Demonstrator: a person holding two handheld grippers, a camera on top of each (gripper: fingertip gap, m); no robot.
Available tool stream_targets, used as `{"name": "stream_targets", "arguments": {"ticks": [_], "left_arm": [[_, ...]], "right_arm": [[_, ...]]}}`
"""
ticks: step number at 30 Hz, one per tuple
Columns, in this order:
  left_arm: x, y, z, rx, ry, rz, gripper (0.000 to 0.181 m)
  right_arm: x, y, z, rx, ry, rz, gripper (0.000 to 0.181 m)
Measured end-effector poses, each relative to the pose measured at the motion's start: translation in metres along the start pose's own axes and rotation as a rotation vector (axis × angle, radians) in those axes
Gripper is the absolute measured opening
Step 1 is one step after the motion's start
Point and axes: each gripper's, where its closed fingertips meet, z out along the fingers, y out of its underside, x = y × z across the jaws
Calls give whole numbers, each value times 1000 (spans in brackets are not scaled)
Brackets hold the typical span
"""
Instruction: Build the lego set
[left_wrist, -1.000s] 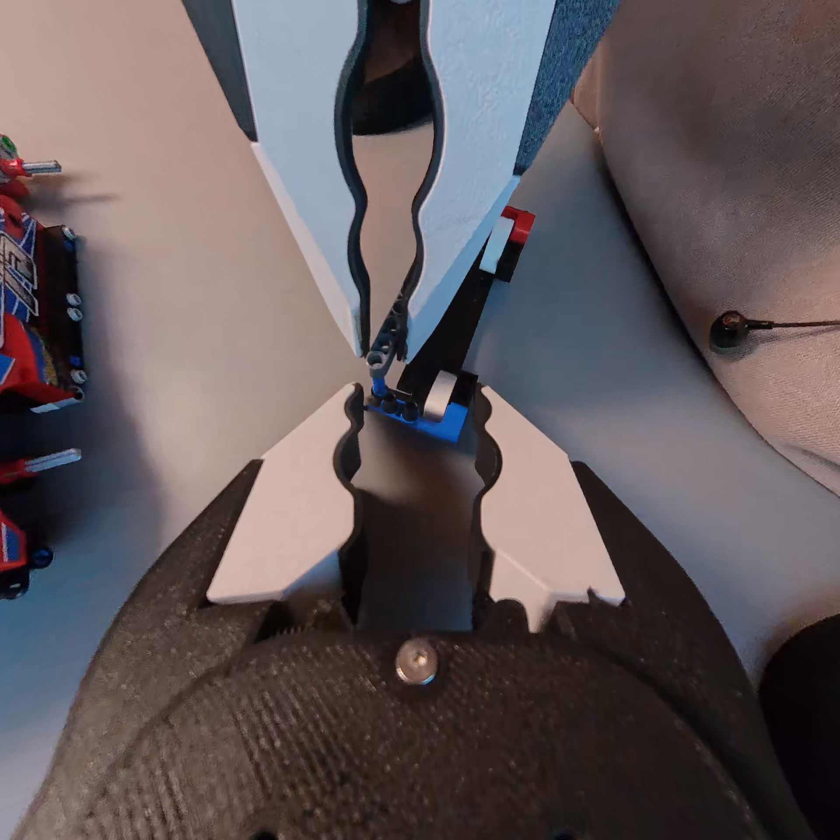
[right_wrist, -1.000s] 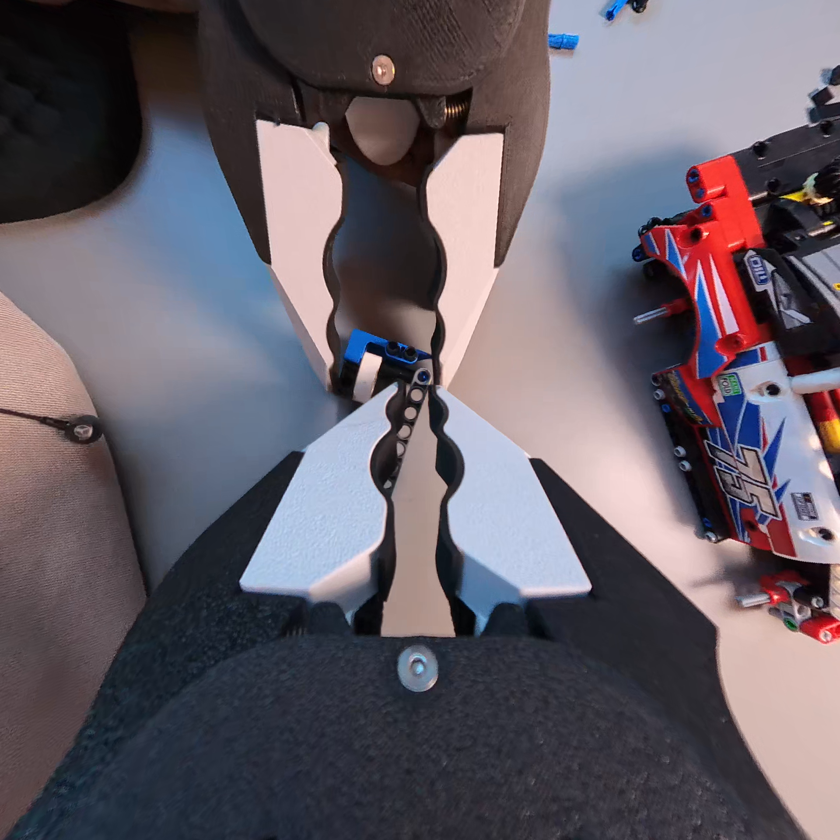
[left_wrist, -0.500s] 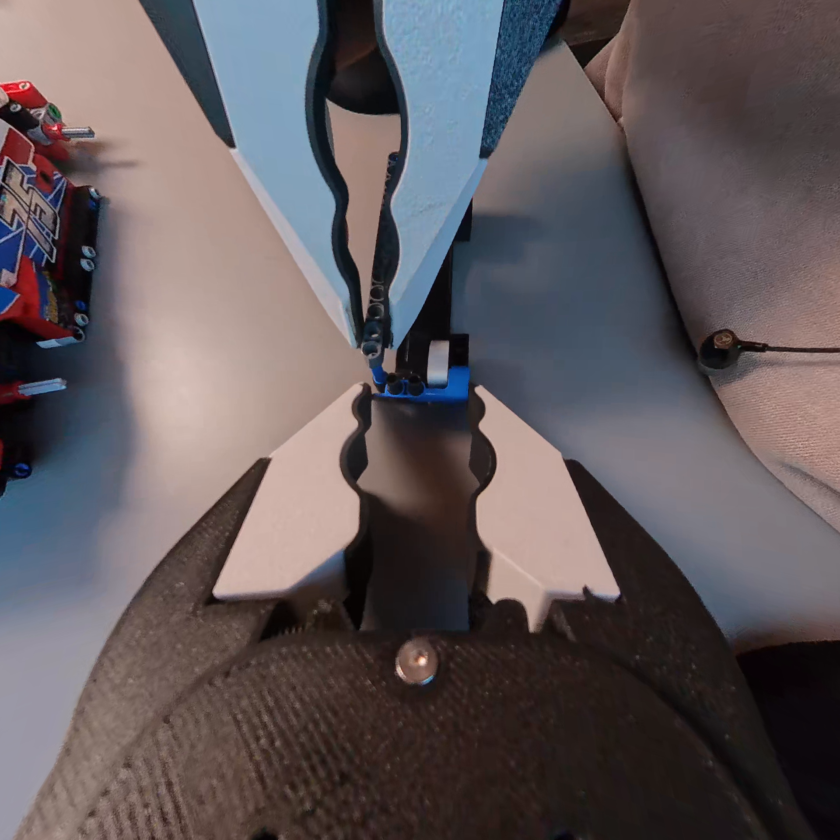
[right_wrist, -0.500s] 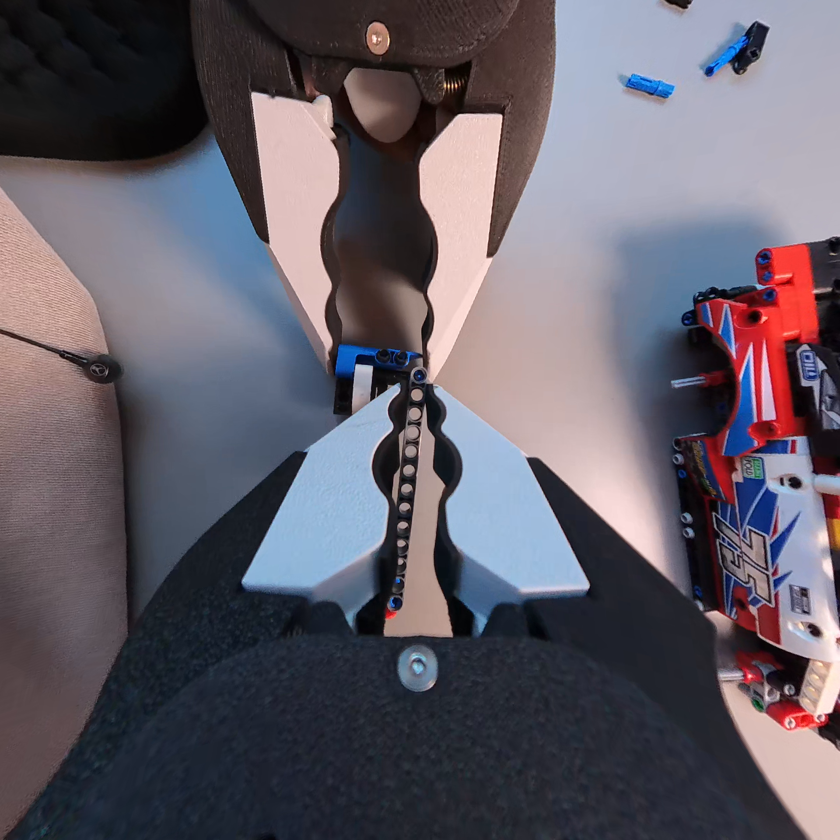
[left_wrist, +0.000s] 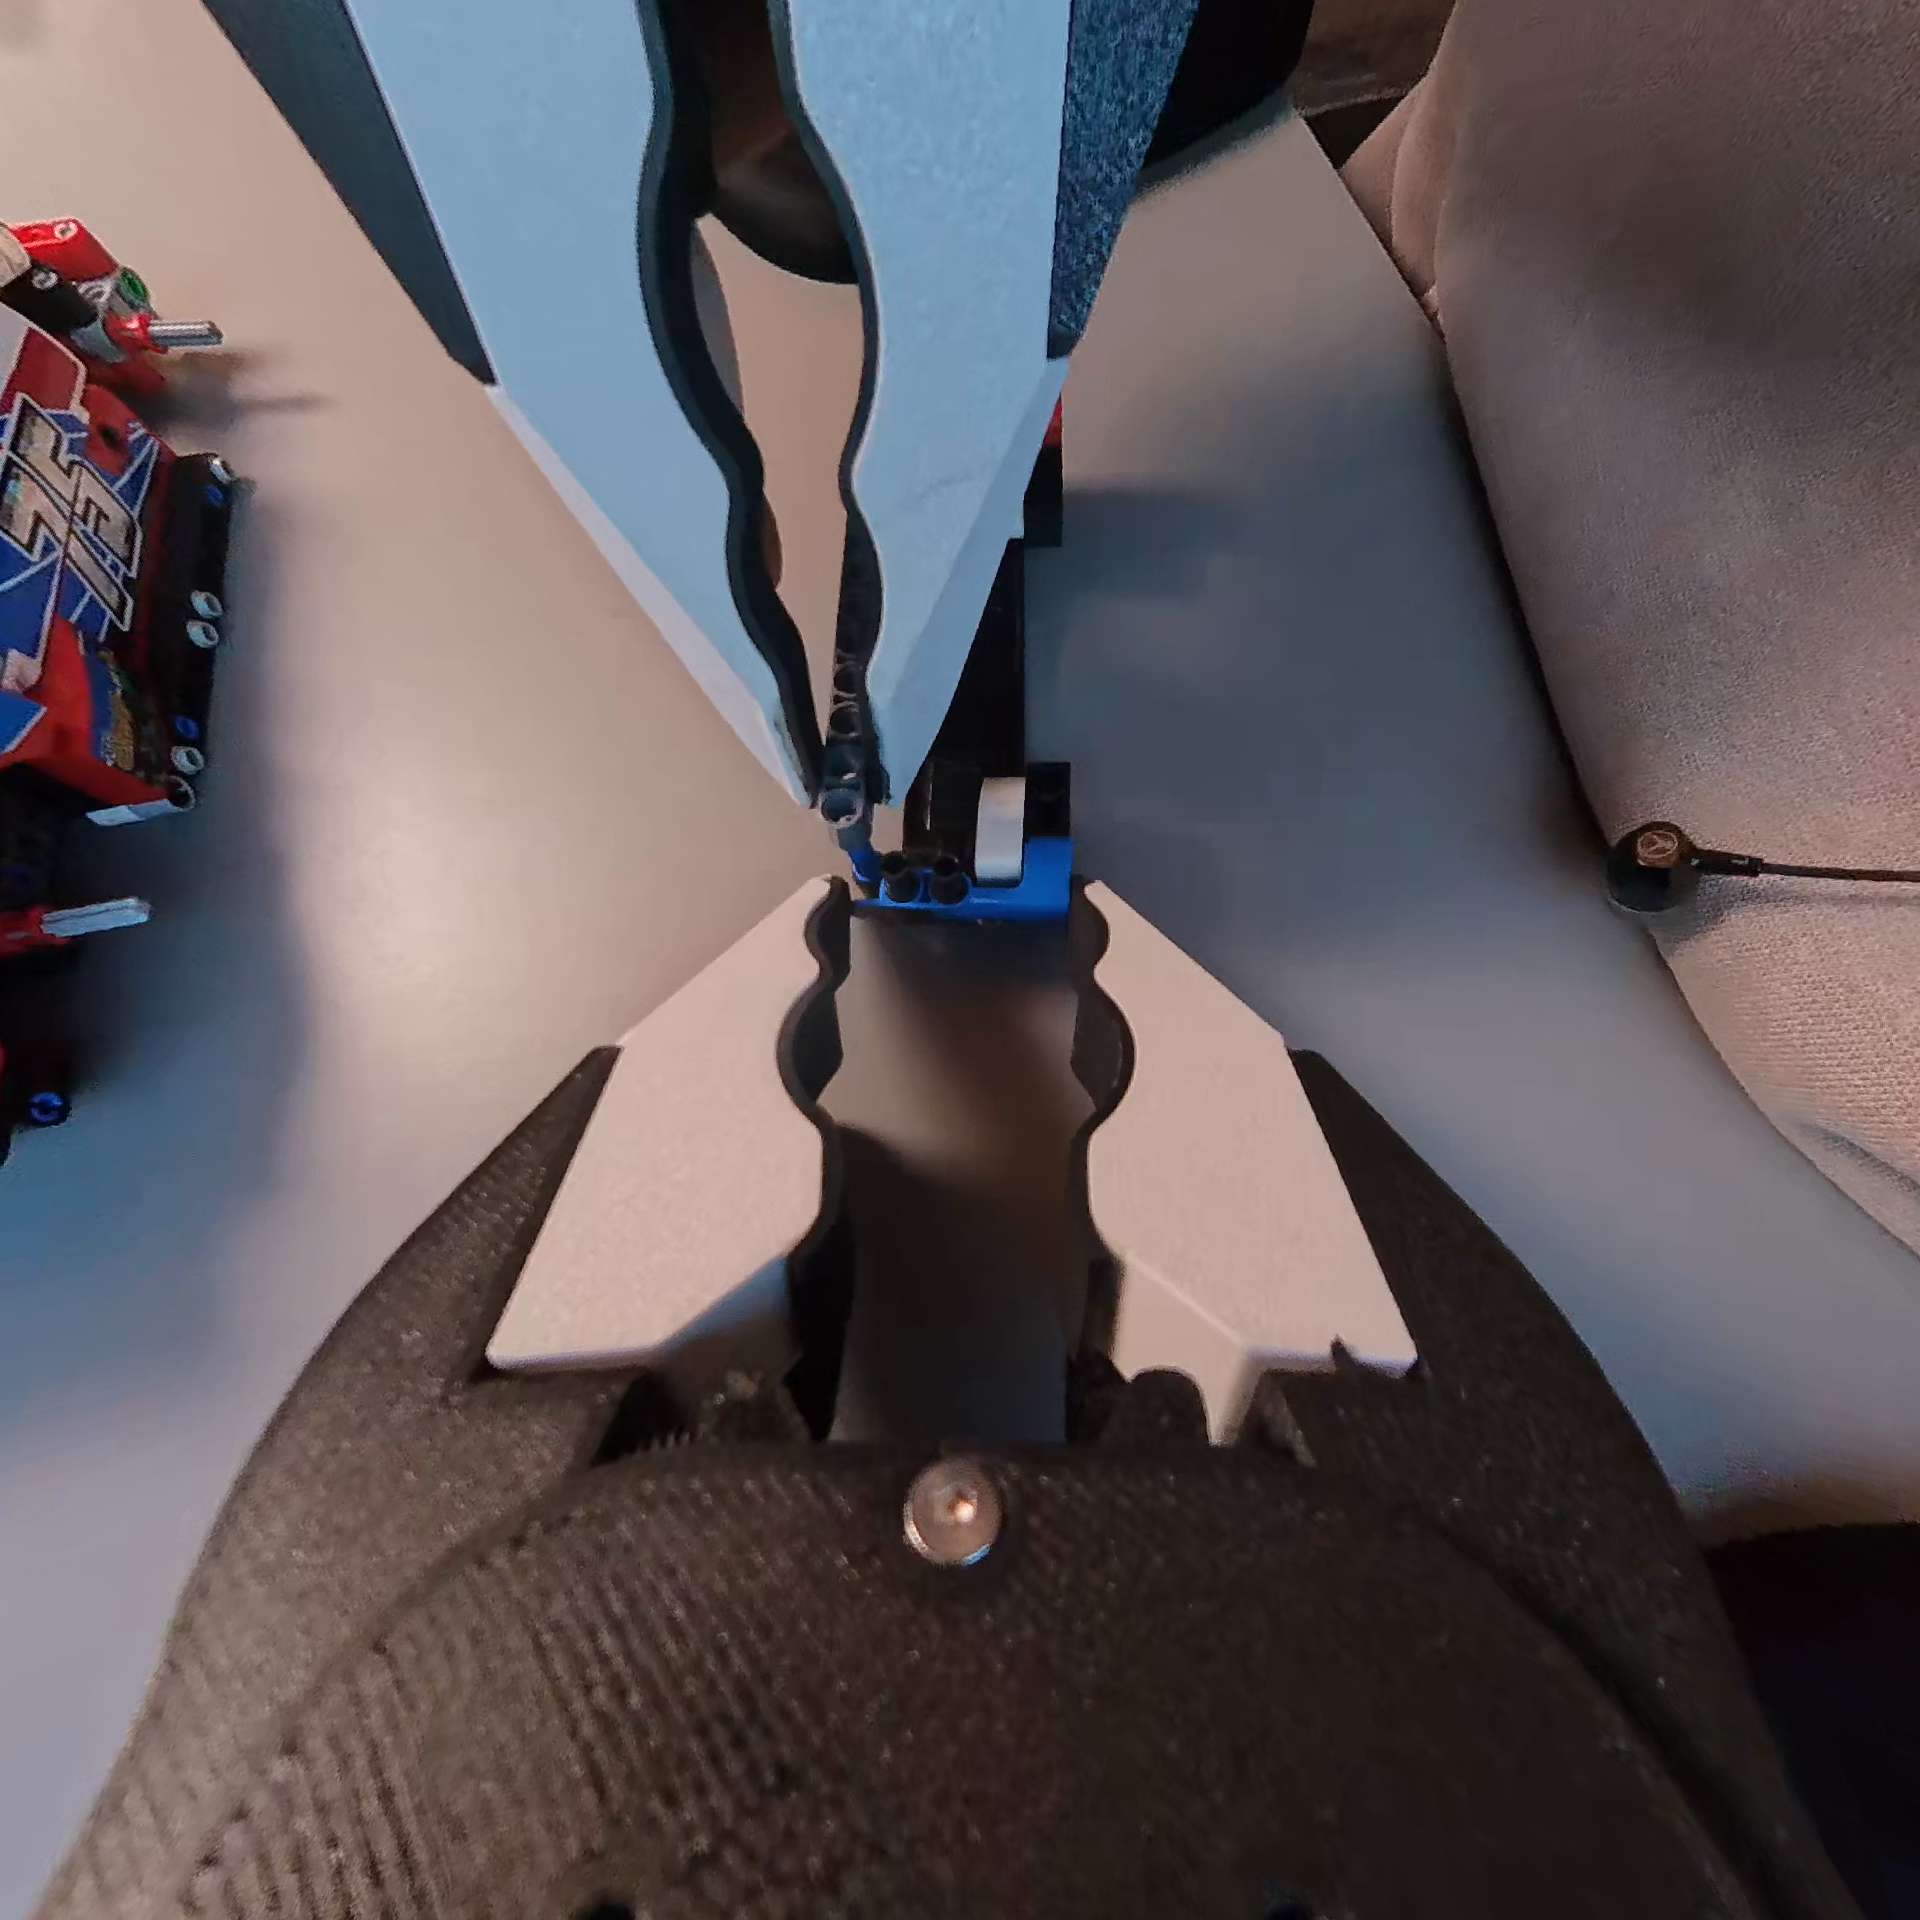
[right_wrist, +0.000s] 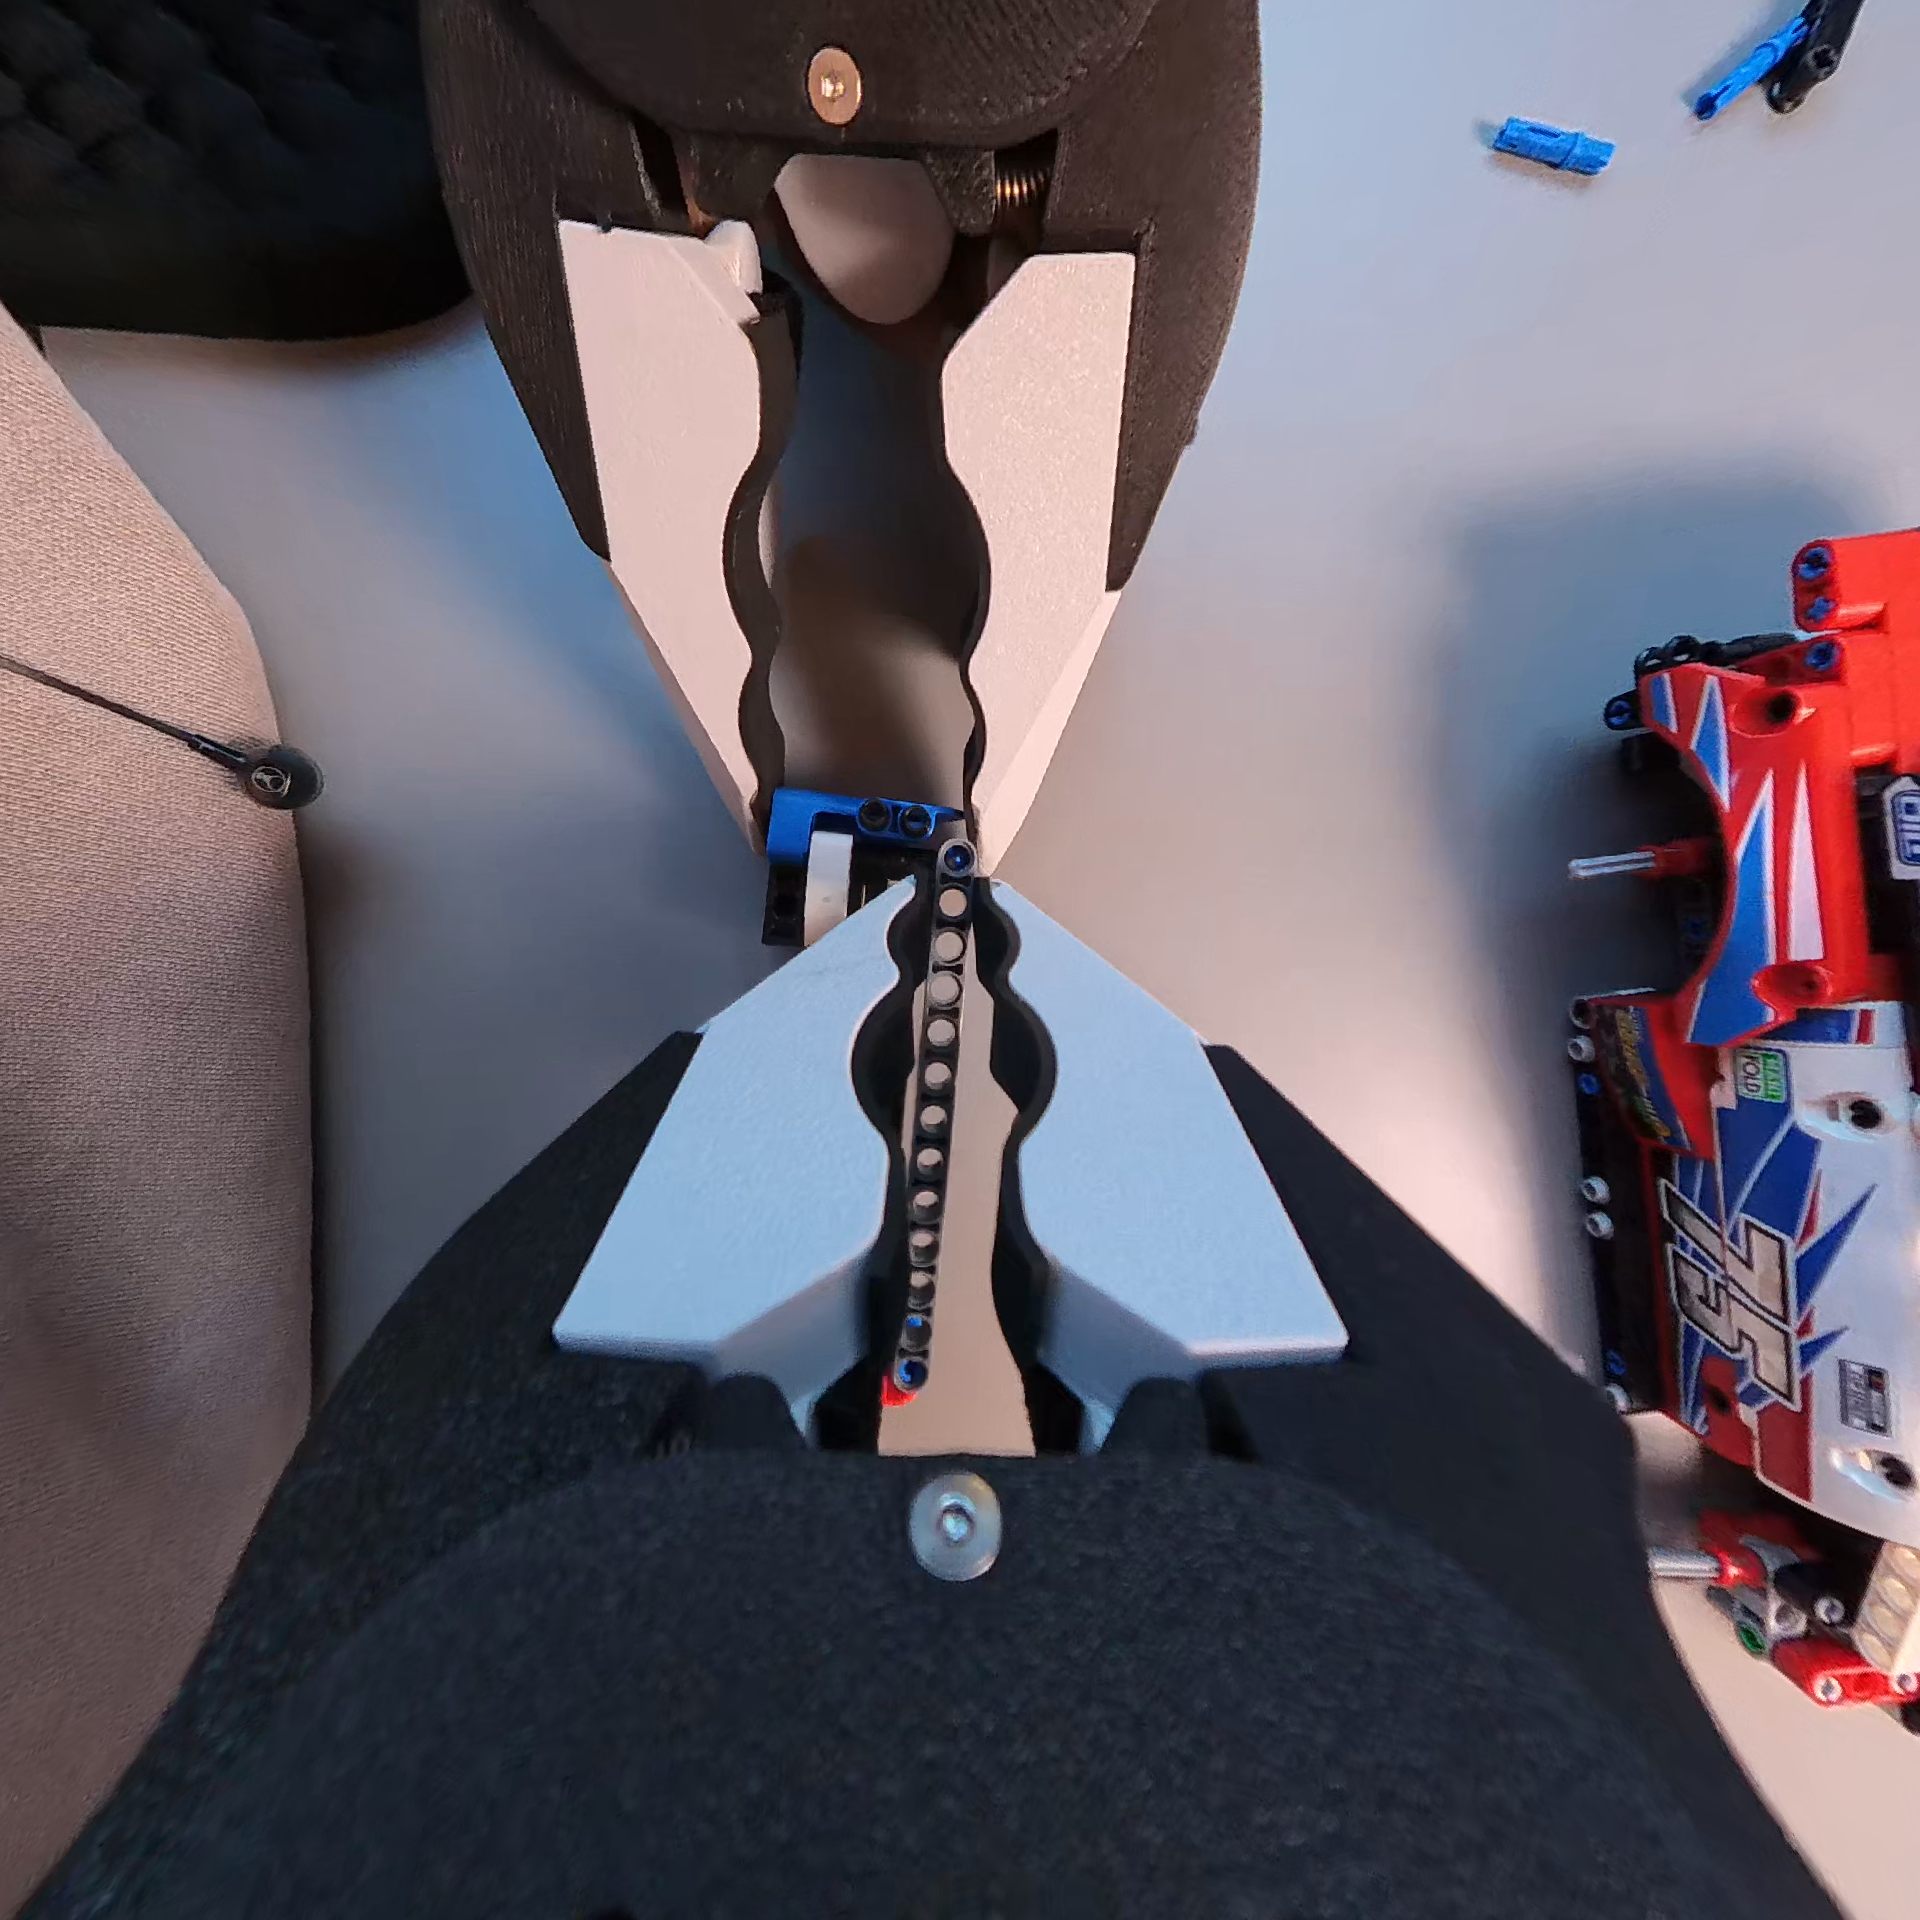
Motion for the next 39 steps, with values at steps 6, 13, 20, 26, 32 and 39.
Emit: {"name": "stream_targets", "arguments": {"ticks": [6,13,20,26,32,39], "left_arm": [[0,-4,6,-2,11,-40,43],[-1,-10,12,0,7,-69,41],[-2,-13,15,1,-35,-4,40],[-1,-14,15,3,-57,46,40],[1,-14,15,5,-71,83,40],[2,-14,16,5,-52,77,40]], "right_arm": [[0,3,0,27,4,18,4],[2,9,-4,39,9,23,4],[1,13,-8,32,4,25,4],[-1,13,-9,25,14,12,4],[-3,13,-9,22,12,-21,3],[-4,15,-8,-19,-10,-84,4]]}}
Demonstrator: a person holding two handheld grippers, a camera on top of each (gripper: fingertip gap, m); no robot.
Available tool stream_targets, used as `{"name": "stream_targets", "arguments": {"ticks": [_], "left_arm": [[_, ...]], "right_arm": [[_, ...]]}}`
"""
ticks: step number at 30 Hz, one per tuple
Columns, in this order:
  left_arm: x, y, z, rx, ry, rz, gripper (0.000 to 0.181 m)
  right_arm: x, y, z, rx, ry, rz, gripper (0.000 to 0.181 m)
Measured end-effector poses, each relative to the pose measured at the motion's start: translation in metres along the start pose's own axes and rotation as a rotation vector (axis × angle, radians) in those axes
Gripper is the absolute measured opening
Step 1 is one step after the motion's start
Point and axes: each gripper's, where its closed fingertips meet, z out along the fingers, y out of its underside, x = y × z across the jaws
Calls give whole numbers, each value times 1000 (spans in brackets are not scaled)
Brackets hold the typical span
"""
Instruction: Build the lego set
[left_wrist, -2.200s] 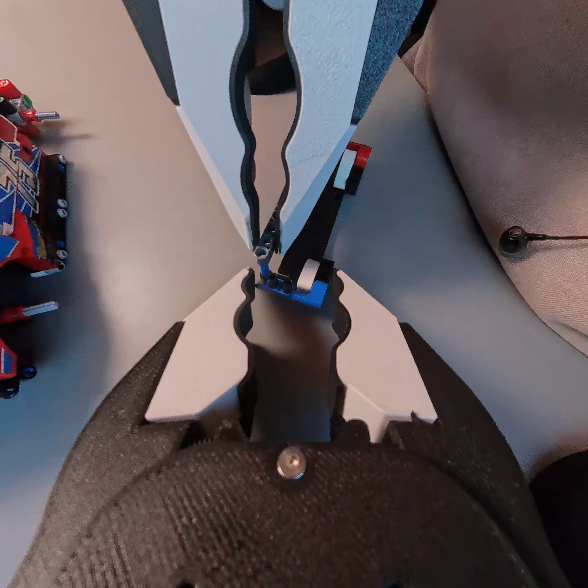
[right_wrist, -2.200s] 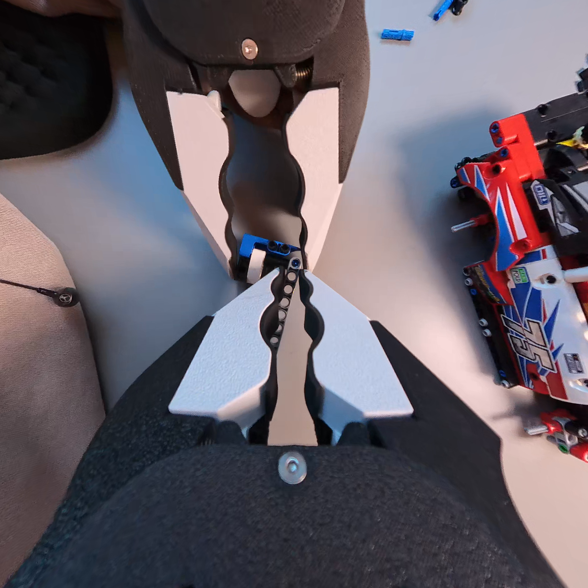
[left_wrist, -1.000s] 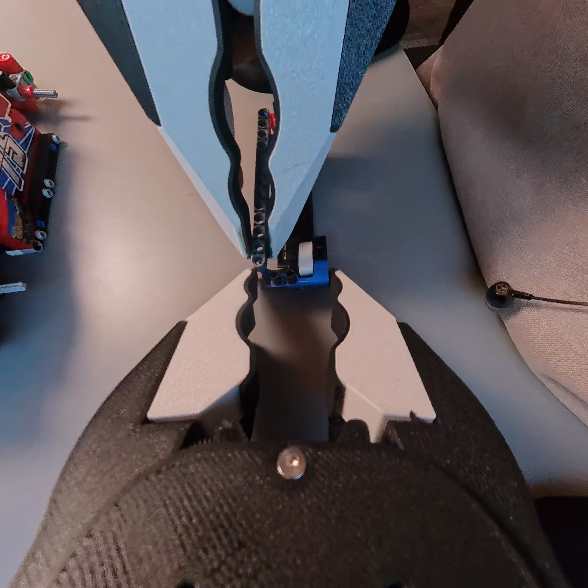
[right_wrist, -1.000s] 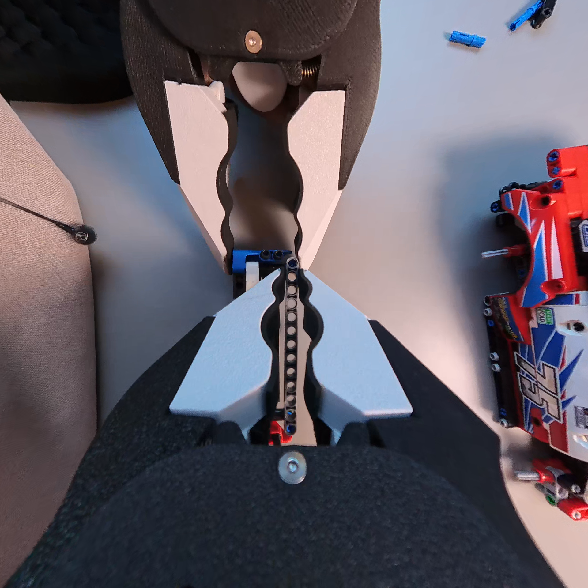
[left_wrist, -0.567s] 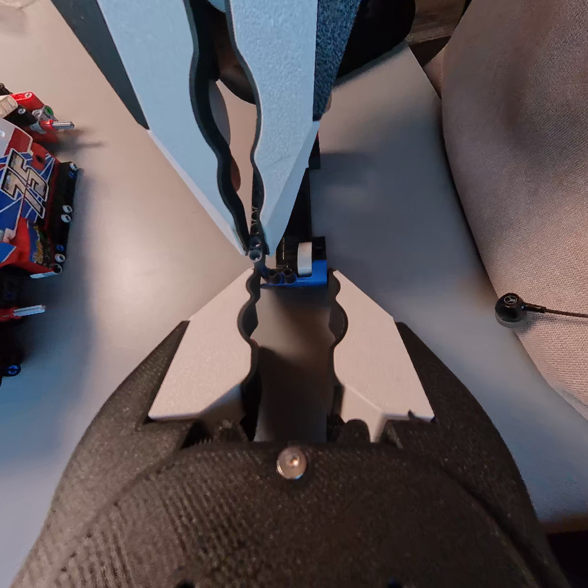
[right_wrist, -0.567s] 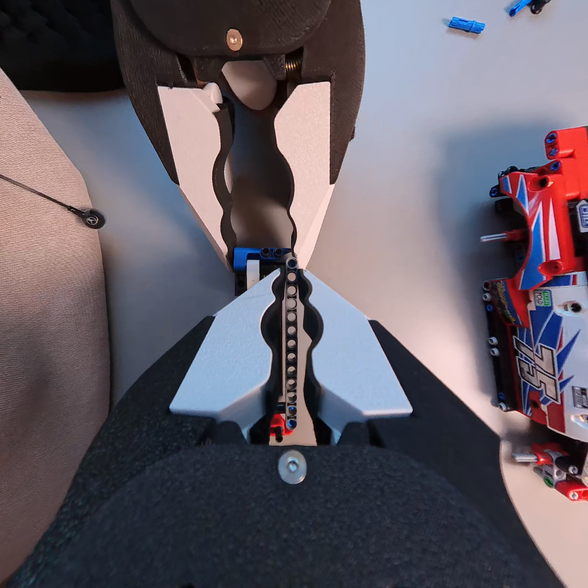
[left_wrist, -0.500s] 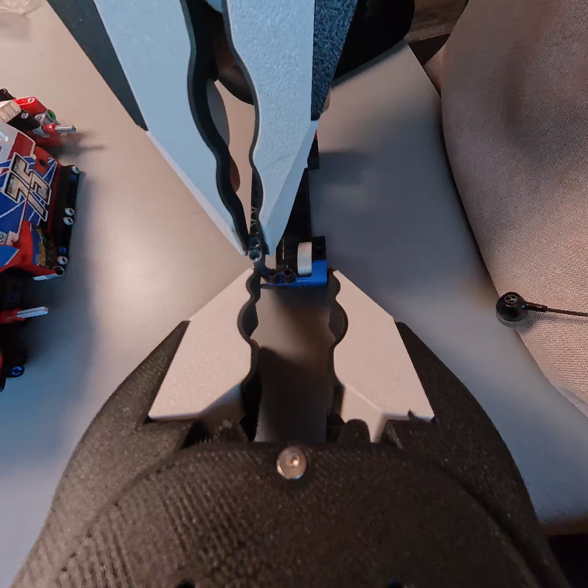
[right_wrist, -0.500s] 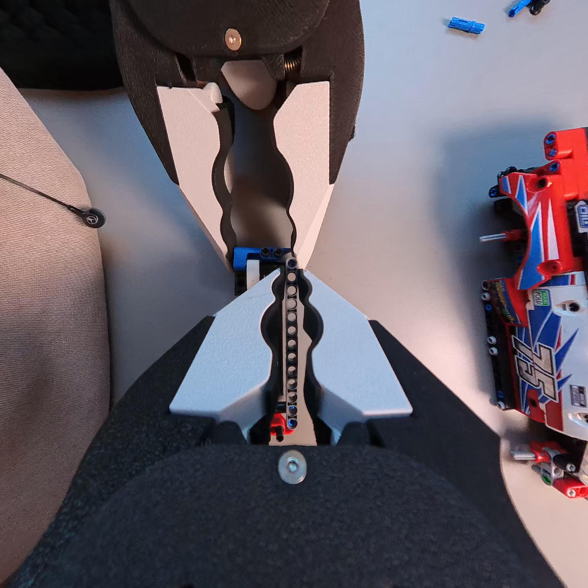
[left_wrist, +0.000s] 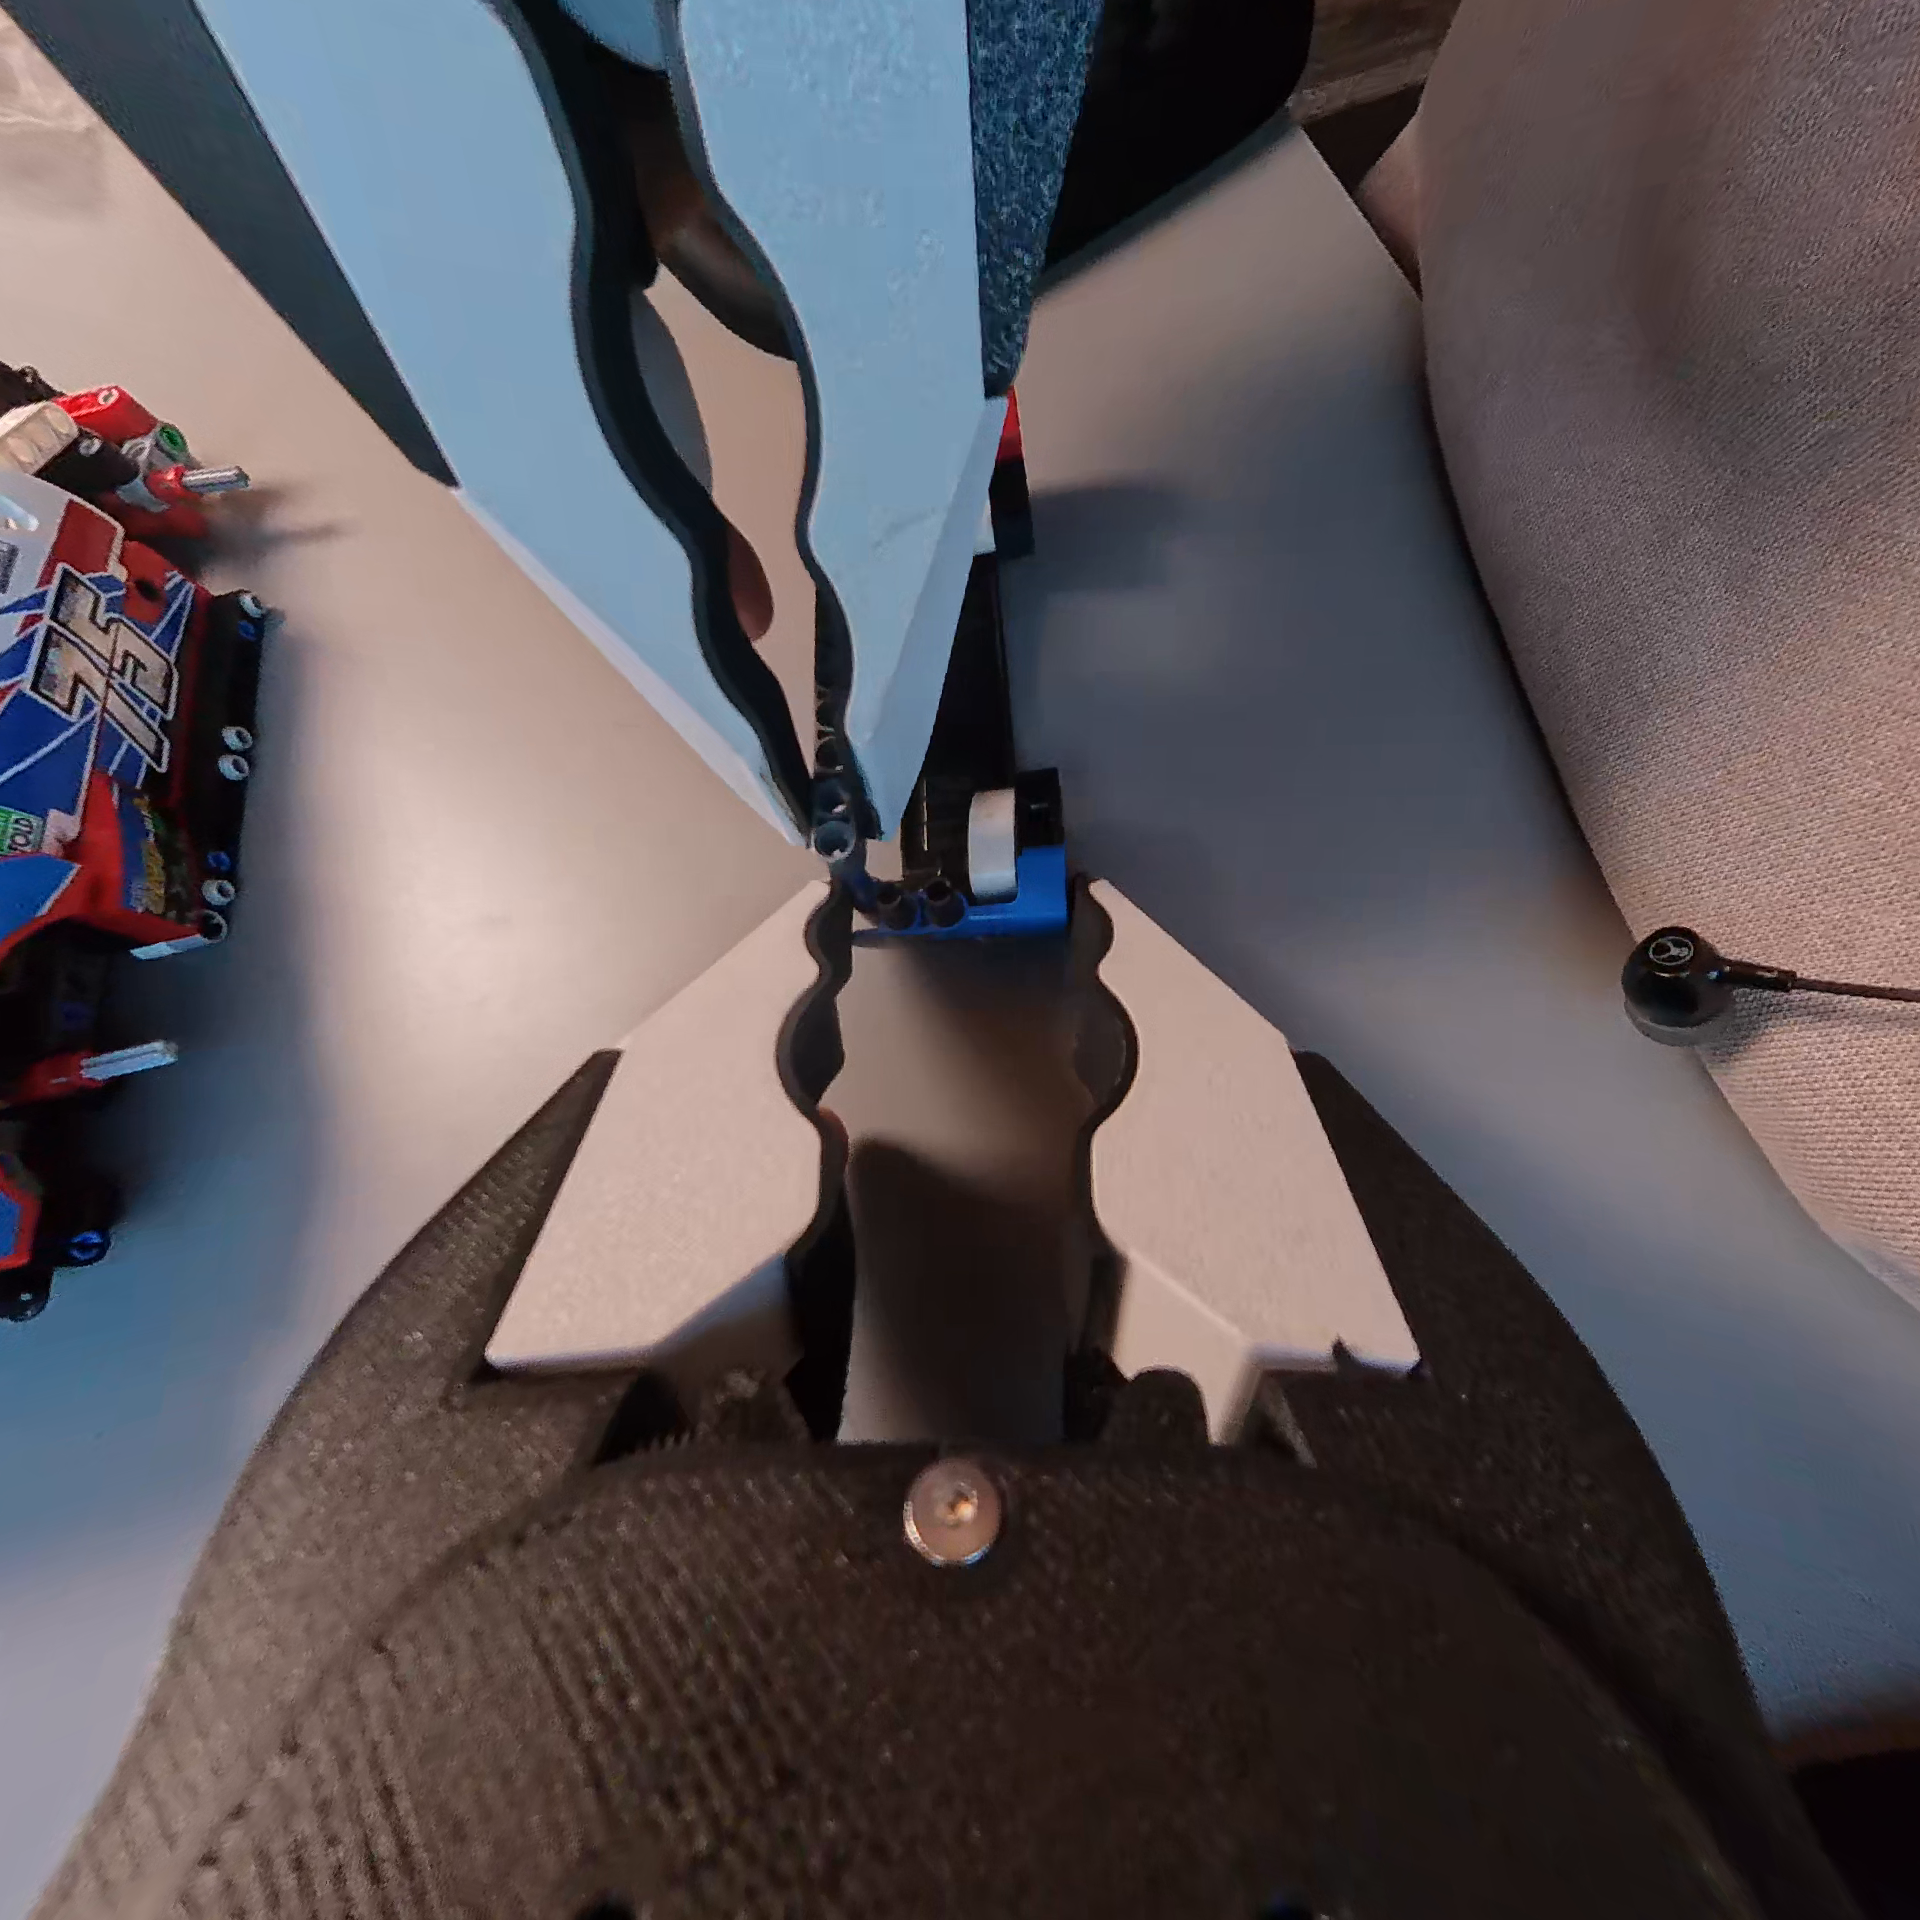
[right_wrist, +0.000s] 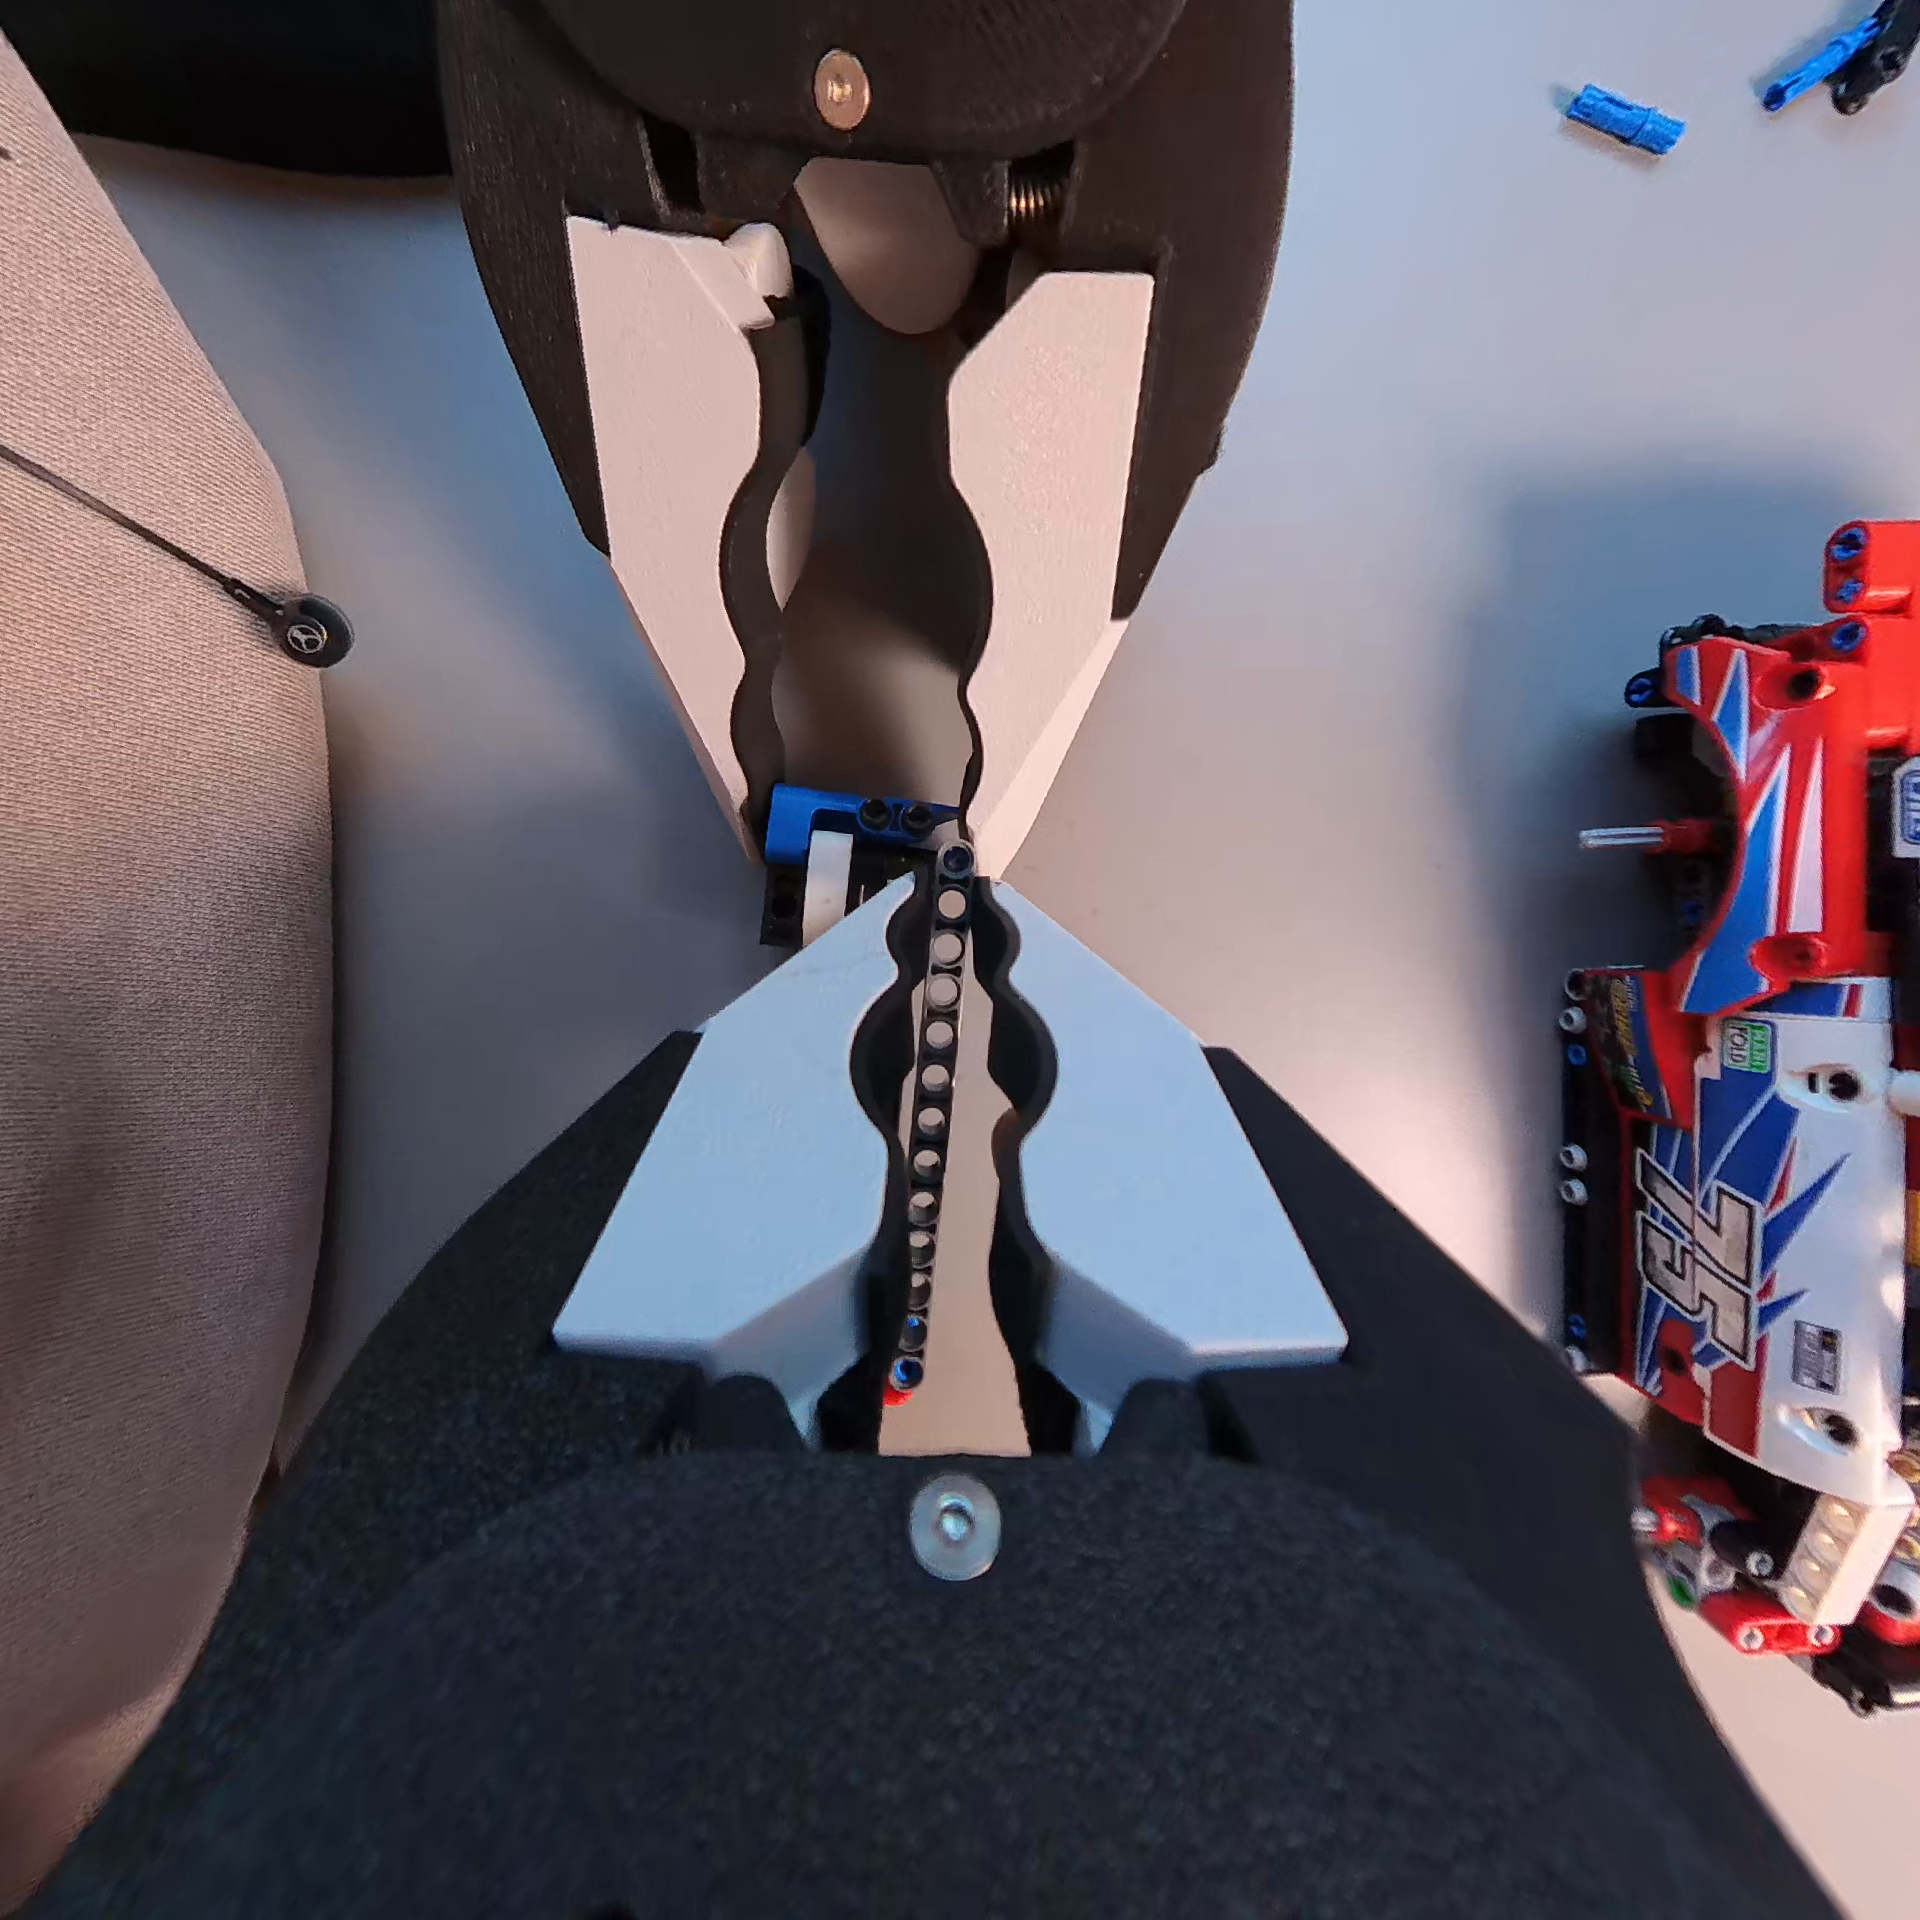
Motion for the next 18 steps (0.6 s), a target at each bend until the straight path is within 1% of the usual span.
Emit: {"name": "stream_targets", "arguments": {"ticks": [4,9,11,13,18], "left_arm": [[1,1,1,-4,31,-46,41],[1,1,1,-9,33,-75,42],[-1,3,2,-18,25,-94,47],[-2,3,1,-19,7,-104,50],[2,2,2,-18,25,-84,41]], "right_arm": [[0,1,2,-12,-20,-7,4],[0,0,2,-3,-67,35,5],[-2,-1,0,4,-106,58,4],[-1,0,2,4,-105,78,4],[0,0,2,12,-103,85,4]]}}
